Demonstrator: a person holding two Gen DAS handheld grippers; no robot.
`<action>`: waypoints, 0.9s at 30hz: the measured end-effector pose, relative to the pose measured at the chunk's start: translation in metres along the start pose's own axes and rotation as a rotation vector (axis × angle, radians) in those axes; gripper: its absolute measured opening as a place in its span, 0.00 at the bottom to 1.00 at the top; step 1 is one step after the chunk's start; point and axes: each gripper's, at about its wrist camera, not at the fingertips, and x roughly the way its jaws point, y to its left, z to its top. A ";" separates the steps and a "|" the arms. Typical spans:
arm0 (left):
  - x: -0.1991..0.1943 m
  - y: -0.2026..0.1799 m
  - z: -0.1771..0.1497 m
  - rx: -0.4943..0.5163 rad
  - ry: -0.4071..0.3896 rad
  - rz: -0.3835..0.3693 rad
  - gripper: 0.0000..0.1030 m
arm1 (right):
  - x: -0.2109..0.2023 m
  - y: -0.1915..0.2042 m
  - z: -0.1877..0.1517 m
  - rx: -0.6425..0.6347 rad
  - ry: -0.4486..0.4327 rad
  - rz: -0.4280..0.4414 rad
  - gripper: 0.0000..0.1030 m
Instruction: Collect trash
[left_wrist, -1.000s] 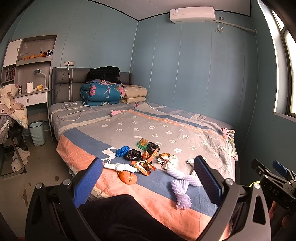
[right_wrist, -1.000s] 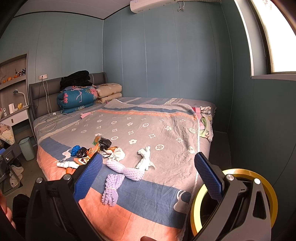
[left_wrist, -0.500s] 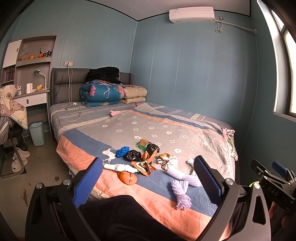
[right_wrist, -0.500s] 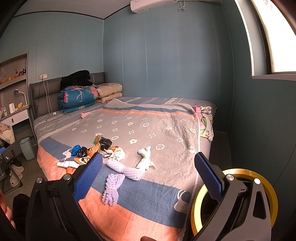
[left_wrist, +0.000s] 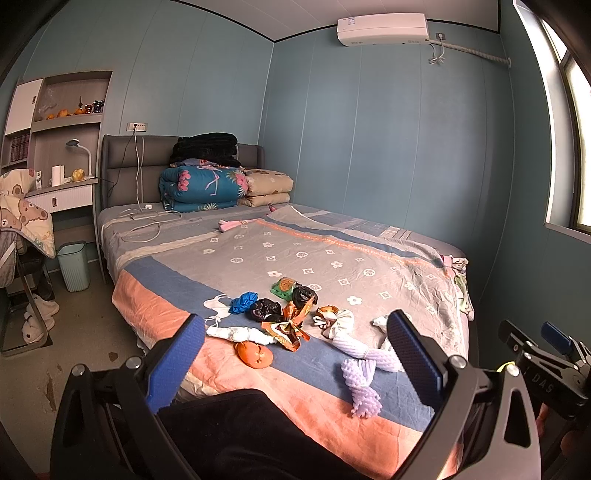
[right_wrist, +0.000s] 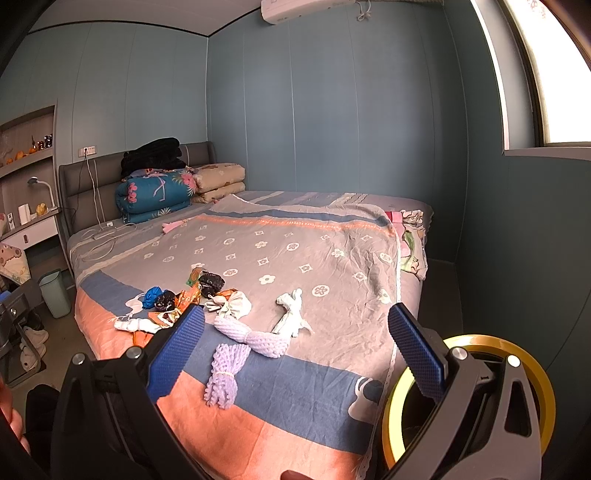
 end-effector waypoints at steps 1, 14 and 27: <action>0.000 0.000 0.000 0.000 0.000 0.001 0.92 | 0.000 0.000 0.000 0.000 -0.001 0.000 0.93; 0.017 0.003 -0.003 -0.005 0.030 -0.011 0.92 | 0.019 -0.001 -0.003 -0.004 0.065 -0.034 0.93; 0.093 0.041 0.002 -0.019 0.217 0.005 0.92 | 0.104 0.004 0.002 -0.022 0.276 0.072 0.93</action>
